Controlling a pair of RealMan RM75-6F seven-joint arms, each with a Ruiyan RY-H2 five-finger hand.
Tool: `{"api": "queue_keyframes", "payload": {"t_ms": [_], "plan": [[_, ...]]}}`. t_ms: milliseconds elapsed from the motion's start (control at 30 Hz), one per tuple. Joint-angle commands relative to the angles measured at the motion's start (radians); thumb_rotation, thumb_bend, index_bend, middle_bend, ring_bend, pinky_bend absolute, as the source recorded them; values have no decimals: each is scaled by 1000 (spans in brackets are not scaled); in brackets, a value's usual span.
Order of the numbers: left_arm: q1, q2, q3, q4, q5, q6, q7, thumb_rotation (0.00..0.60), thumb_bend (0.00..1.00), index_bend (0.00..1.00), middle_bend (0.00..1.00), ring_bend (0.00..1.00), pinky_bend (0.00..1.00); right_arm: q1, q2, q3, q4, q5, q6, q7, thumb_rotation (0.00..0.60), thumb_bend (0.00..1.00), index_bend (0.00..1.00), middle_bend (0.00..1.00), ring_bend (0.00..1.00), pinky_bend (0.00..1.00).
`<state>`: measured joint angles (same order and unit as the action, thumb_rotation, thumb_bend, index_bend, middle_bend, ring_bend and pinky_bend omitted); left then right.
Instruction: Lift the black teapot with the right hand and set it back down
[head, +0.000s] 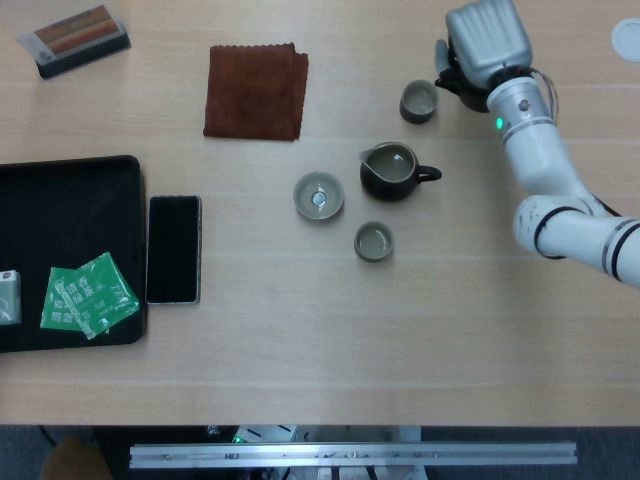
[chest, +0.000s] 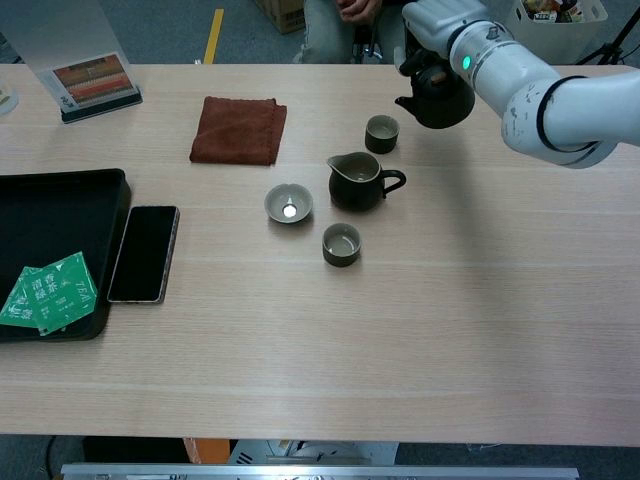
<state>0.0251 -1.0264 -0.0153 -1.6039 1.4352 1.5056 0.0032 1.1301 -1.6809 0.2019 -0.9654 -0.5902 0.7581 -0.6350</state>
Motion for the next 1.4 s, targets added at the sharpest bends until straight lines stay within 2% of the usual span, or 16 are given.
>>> {"api": "queue_keyframes", "payload": {"t_ms": [33, 300, 433, 533, 733, 900, 1167, 1400], "plan": [[0, -1, -1, 1, -1, -1, 0, 529, 380, 112, 141, 0, 45, -33, -16, 27, 15, -47, 13, 83, 369, 580, 1000, 994, 948, 317], [-6, -1, -2, 1, 3, -6, 2, 529, 380, 112, 142, 0, 45, -91, -9, 62, -1, -173, 19, 272, 372, 576, 1000, 994, 946, 317], [-8, -3, -4, 2, 5, -5, 2, 529, 380, 112, 144, 0, 45, -130, 36, 74, -87, -242, 28, 368, 370, 576, 1000, 994, 946, 317], [-11, -5, -5, 4, 6, -8, 2, 528, 380, 112, 146, 0, 45, -171, 96, 77, -203, -294, 37, 438, 370, 576, 1000, 994, 937, 317], [-19, -7, -5, 2, 14, -14, 2, 529, 380, 112, 148, 0, 45, -232, 187, 44, -380, -374, 64, 476, 370, 572, 1000, 988, 925, 317], [-17, -5, -3, 4, 16, -12, -5, 529, 380, 112, 148, 0, 45, -273, 241, 18, -472, -417, 82, 495, 369, 571, 1000, 986, 922, 317], [-19, -8, 0, 11, 16, -19, -16, 528, 380, 112, 149, 0, 45, -326, 295, -40, -562, -490, 77, 532, 369, 570, 1000, 986, 922, 307], [-22, -8, 0, 15, 19, -21, -22, 529, 380, 112, 149, 0, 45, -362, 299, -86, -576, -561, 87, 552, 370, 571, 1000, 979, 915, 307]]}}
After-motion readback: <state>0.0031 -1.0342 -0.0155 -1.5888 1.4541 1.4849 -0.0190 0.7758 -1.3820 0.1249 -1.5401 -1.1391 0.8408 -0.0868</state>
